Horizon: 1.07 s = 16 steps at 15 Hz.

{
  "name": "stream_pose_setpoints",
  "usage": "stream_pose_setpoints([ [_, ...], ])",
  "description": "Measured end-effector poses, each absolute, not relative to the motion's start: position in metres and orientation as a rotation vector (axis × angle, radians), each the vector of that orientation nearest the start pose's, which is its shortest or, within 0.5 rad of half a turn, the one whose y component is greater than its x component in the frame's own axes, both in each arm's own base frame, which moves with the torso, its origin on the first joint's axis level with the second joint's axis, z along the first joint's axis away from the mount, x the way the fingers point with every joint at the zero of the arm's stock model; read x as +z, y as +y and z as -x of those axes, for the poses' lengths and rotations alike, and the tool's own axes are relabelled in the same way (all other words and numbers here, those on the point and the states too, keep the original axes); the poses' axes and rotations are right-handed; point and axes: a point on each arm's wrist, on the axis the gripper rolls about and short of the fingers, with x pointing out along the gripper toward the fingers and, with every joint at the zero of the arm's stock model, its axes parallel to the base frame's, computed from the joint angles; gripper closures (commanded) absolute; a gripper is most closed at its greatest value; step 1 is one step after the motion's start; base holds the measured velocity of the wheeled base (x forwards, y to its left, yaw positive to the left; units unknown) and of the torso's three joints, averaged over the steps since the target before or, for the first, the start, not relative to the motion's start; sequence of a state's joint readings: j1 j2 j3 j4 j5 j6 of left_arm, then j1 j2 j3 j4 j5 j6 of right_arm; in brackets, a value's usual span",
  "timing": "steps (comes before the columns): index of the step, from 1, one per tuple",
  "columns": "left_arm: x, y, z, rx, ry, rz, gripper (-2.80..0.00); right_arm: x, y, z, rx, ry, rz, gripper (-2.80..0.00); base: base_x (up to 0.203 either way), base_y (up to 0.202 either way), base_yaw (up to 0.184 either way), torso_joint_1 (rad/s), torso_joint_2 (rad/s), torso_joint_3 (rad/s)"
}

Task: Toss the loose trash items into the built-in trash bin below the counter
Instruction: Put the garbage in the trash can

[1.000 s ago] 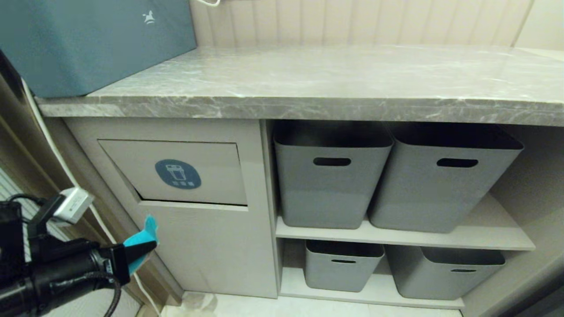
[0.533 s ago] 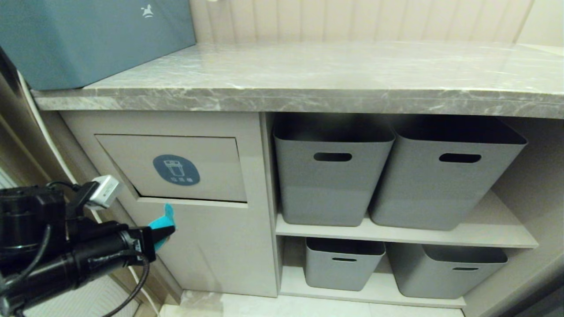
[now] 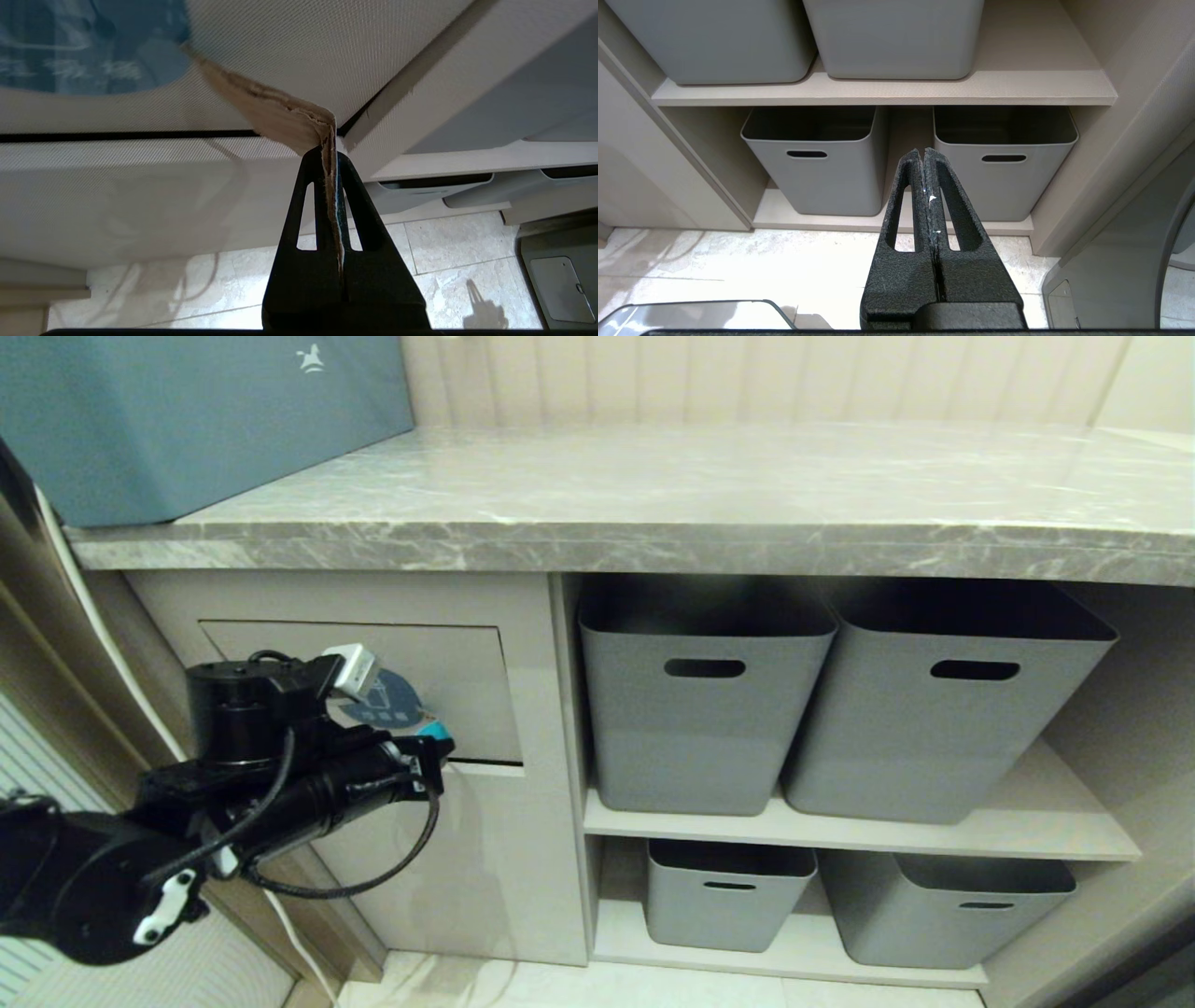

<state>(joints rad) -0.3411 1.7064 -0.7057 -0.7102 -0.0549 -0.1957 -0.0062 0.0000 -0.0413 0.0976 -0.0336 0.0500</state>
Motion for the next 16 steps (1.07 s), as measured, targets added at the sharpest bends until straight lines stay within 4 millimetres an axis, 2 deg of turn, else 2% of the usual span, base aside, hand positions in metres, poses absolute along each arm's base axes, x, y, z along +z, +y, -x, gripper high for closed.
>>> stream_pose_setpoints([
  [5,0.151,-0.11,-0.308,-0.357,0.342,0.151,0.0,0.077,-0.001,0.026,-0.041,0.055,-0.05,0.0,0.0,0.0,0.0,0.0,0.0,0.0],
  [8,0.145,-0.112,-0.317,-0.355,0.361,0.154,0.0,0.077,-0.001,0.026,-0.041,0.055,-0.049,0.0,0.0,0.0,0.0,0.0,0.0,0.0],
  [12,0.136,-0.1,-0.327,-0.32,0.378,0.155,0.0,0.077,-0.001,0.026,-0.041,0.055,-0.05,0.0,0.0,0.0,0.0,0.0,0.0,0.0],
  [16,0.132,-0.089,-0.349,-0.316,0.359,0.142,0.0,0.077,-0.001,0.026,-0.041,0.055,-0.049,0.0,0.0,0.0,0.0,0.0,0.0,0.0],
])
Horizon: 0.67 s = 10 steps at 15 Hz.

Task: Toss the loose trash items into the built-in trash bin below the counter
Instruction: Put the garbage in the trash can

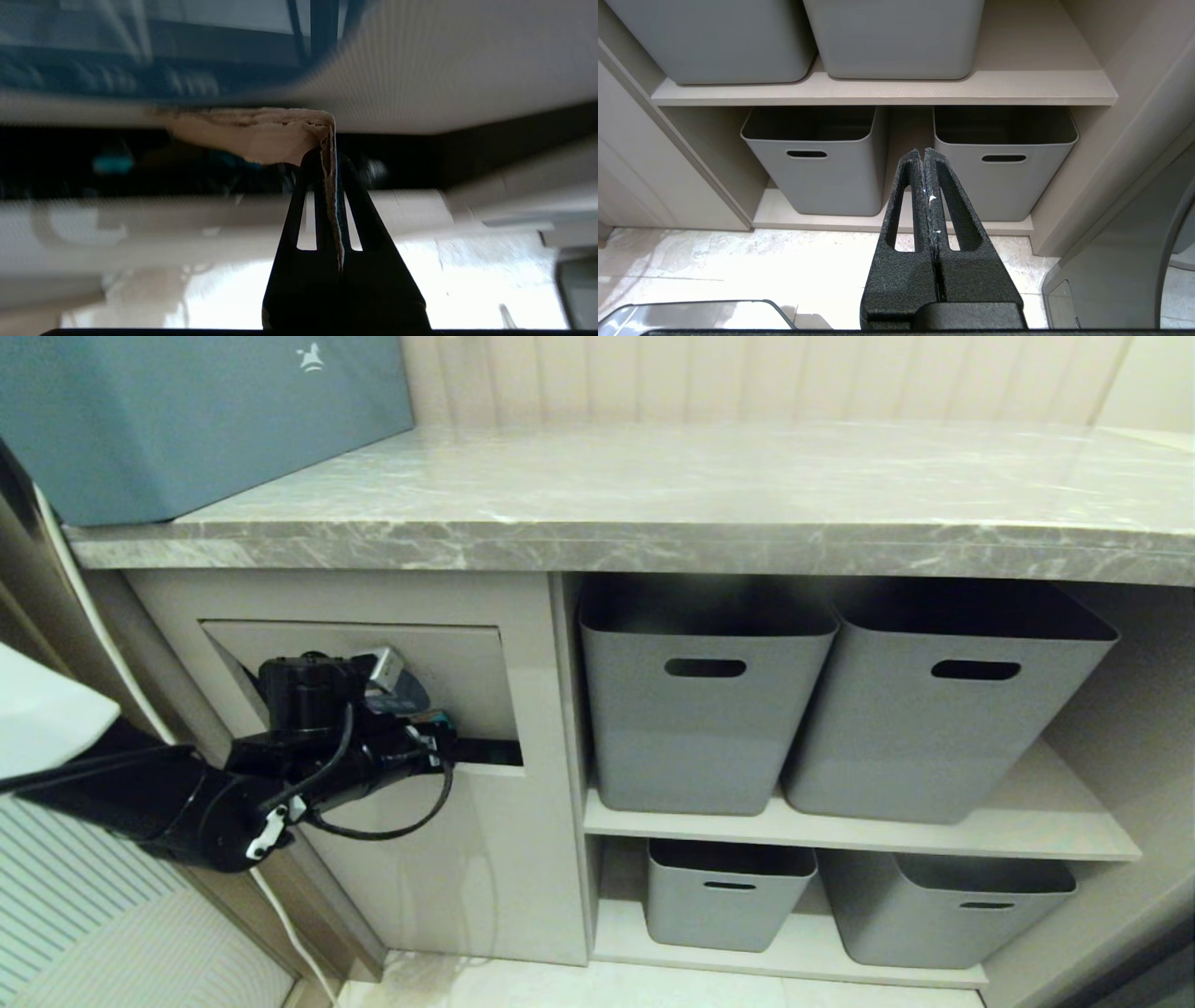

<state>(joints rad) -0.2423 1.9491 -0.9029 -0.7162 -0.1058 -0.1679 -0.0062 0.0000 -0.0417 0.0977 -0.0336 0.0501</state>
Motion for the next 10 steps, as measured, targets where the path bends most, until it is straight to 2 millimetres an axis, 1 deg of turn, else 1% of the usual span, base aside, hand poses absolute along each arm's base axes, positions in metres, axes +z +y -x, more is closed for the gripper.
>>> stream_pose_setpoints([
  [4,0.132,-0.092,-0.377,-0.319,0.276,0.142,0.0,0.077,-0.001,0.026,-0.042,0.055,-0.049,0.0,0.0,0.0,0.0,0.0,0.0,0.0],
  [5,0.13,-0.093,-0.382,-0.321,0.256,0.142,-1.86,0.077,-0.001,0.026,-0.041,0.055,-0.049,0.0,0.0,0.0,0.0,0.0,0.0,0.0],
  [6,0.127,-0.093,-0.386,-0.326,0.247,0.143,-2.8,0.077,-0.001,0.026,-0.041,0.055,-0.05,0.0,0.0,0.0,0.0,0.0,0.0,0.0],
  [8,0.122,-0.09,-0.392,-0.339,0.255,0.138,-2.8,0.077,-0.001,0.026,-0.041,0.055,-0.049,0.0,0.0,0.0,0.0,0.0,0.0,0.0],
  [10,0.123,-0.088,-0.397,-0.336,0.237,0.137,-2.8,0.077,-0.001,0.026,-0.041,0.055,-0.049,0.0,0.0,0.0,0.0,0.0,0.0,0.0],
])
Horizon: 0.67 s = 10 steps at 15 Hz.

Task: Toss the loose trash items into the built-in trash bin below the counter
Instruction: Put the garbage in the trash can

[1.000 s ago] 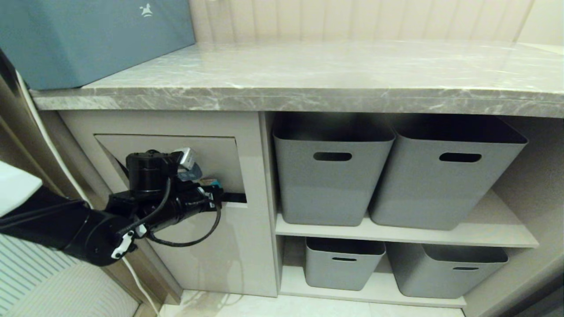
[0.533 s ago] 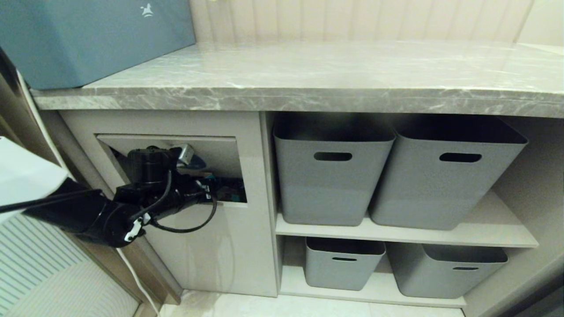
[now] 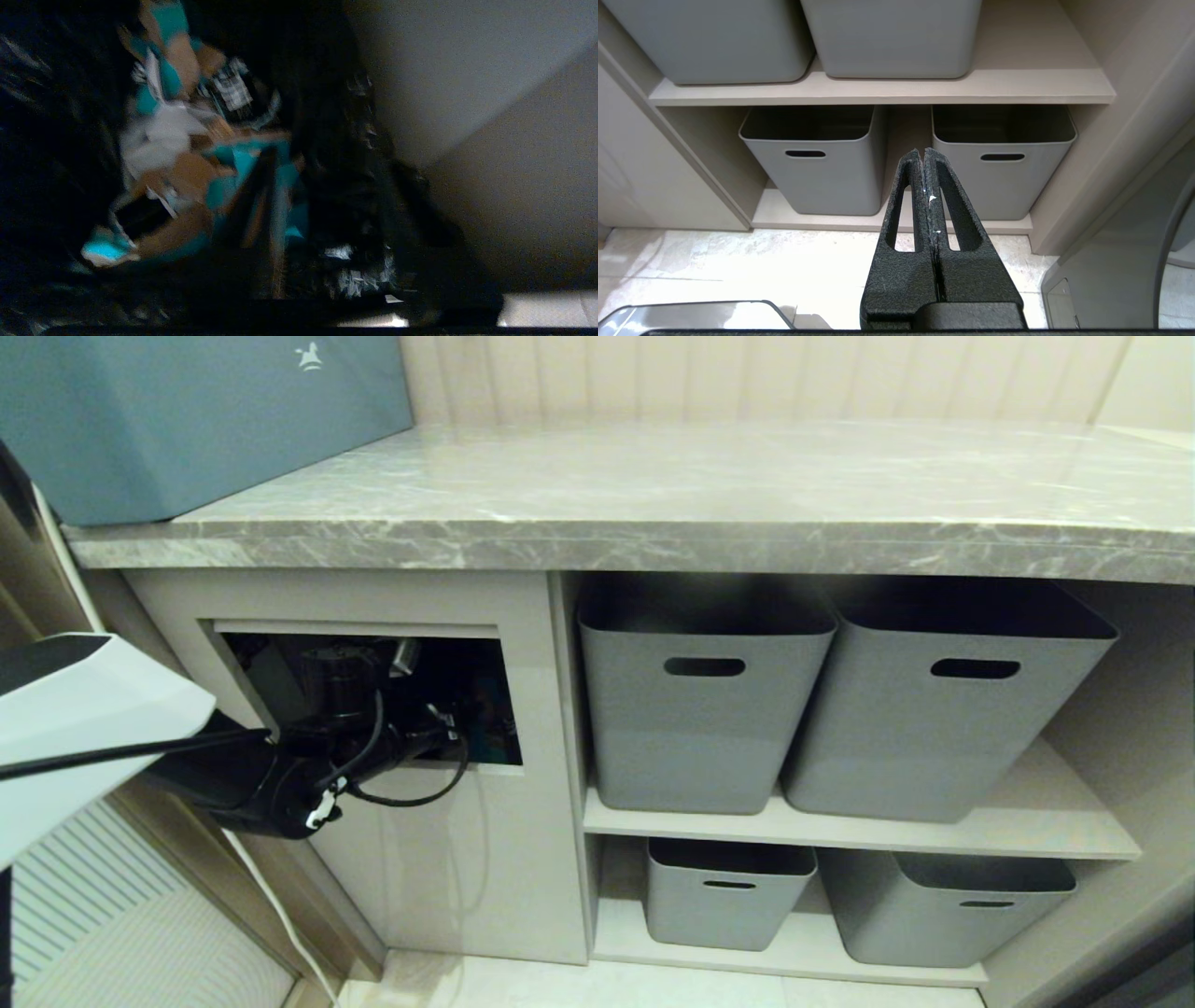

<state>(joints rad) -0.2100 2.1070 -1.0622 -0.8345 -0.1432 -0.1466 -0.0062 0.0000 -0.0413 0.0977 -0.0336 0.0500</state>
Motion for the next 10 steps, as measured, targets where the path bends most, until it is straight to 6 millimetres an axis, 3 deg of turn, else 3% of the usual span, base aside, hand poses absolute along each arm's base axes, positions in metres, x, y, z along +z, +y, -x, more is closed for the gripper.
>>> stream_pose_setpoints([
  [5,0.122,-0.083,-0.394,-0.326,0.249,0.135,-2.8,0.077,-0.001,0.026,-0.04,0.055,-0.049,0.0,0.0,0.0,0.0,0.0,0.0,0.0],
  [10,0.115,-0.081,-0.368,-0.328,0.303,0.118,-2.8,0.077,-0.001,0.026,-0.041,0.055,-0.05,0.0,0.0,0.0,0.0,0.0,0.0,0.0],
])
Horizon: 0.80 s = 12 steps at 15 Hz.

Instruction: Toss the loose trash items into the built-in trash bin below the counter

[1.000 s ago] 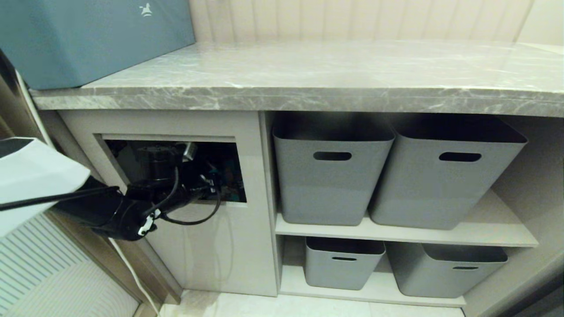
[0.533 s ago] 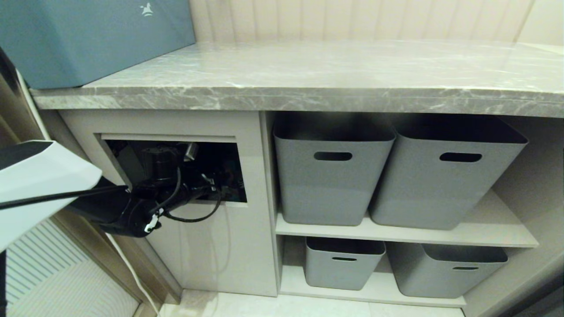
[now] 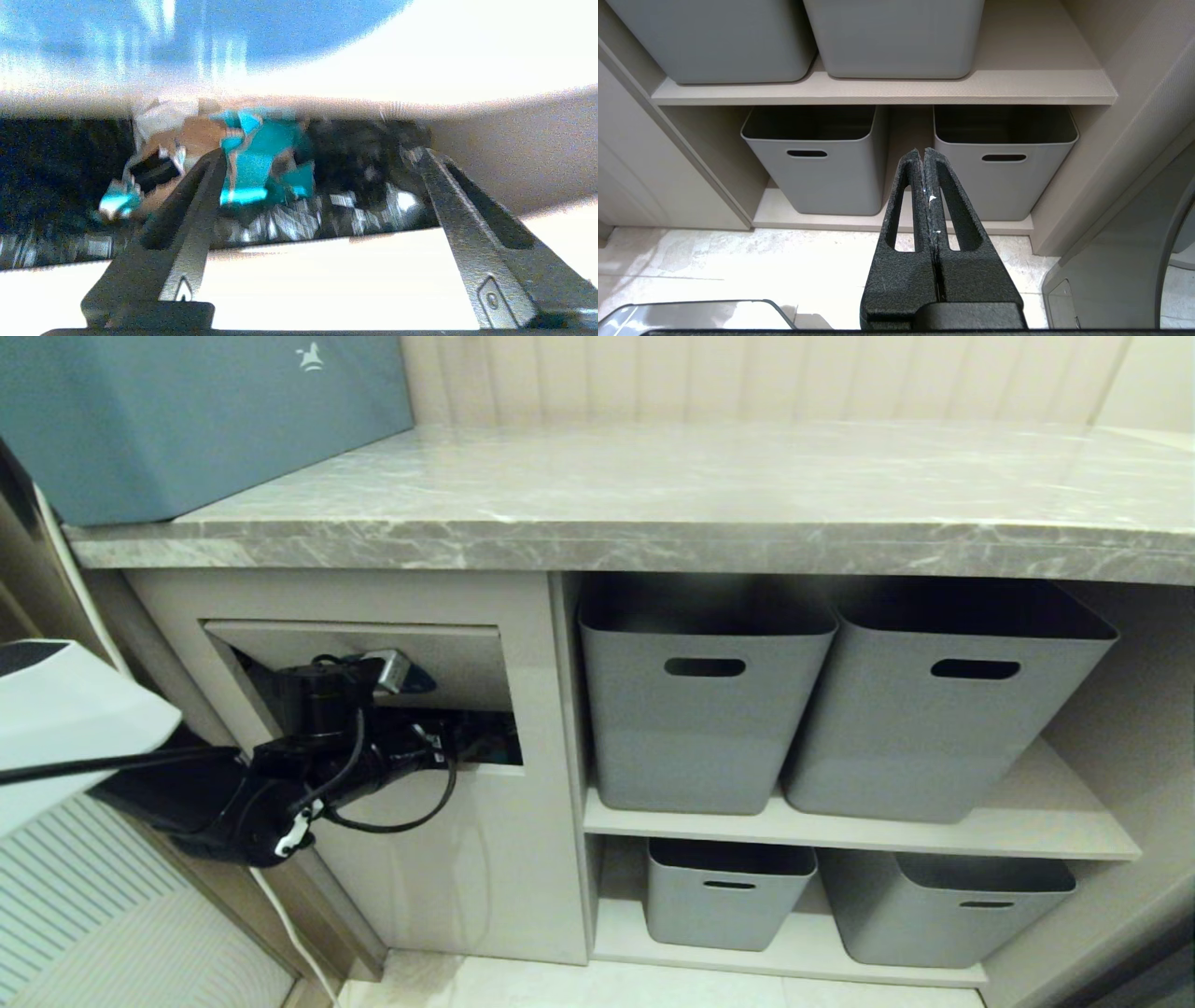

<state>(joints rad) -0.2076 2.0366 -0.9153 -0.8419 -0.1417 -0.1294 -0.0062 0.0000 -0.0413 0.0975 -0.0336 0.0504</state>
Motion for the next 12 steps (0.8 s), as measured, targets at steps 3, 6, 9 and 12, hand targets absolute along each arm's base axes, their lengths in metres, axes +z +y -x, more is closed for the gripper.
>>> stream_pose_setpoints([
  [3,0.118,-0.083,-0.346,-0.345,0.322,0.115,-2.8,0.077,-0.001,0.026,-0.041,0.055,-0.049,0.0,0.0,0.0,0.0,0.0,0.0,0.0],
  [6,0.127,-0.082,-0.321,-0.358,0.324,0.115,-2.8,0.077,-0.001,0.026,-0.041,0.055,-0.049,0.0,0.0,0.0,0.0,0.0,0.0,0.0],
  [9,0.147,-0.076,-0.29,-0.359,0.313,0.133,0.0,0.077,-0.001,0.026,-0.041,0.055,-0.049,0.0,0.0,0.0,0.0,0.0,0.0,0.0],
  [12,0.177,-0.065,-0.253,-0.344,0.309,0.19,0.0,0.077,-0.001,0.026,-0.041,0.055,-0.049,0.0,0.0,0.0,0.0,0.0,0.0,0.0],
])
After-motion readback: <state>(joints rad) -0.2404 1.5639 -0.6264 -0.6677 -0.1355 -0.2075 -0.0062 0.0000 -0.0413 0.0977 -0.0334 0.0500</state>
